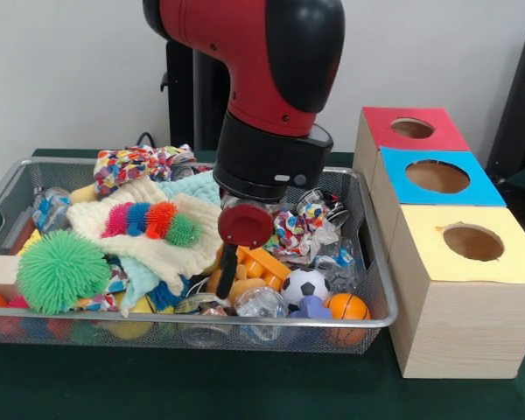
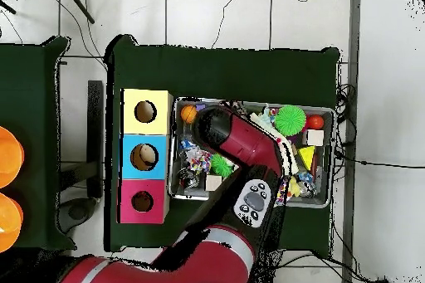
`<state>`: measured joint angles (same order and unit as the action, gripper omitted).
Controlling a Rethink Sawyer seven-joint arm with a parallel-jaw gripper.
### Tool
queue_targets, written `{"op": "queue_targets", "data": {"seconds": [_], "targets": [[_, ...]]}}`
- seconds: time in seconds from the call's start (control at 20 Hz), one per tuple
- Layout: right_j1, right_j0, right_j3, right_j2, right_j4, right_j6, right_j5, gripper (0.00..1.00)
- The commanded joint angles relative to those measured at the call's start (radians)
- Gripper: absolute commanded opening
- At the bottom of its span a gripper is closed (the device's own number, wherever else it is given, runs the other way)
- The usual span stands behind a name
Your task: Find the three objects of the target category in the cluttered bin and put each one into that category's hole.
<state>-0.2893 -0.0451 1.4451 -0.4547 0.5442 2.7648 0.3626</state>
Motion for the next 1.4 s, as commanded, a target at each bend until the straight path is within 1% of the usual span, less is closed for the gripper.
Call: {"op": "queue_targets", "data": {"seconds": [0.05,0.45,0.6,0.9,1.4], "targets": [[0.047,0.044,0.103,0.149,0.05,0.177,-0.1,1.0],[0.05,0.075,0.125,0.174,0.044,0.158,-0.146,1.0],[0.047,0.069,0.129,0.172,0.048,0.165,-0.146,1.0],[0.041,0.072,0.149,0.185,0.05,0.172,-0.177,1.0],[0.051,0.033,0.155,0.167,0.076,0.208,-0.186,1.0]]}}
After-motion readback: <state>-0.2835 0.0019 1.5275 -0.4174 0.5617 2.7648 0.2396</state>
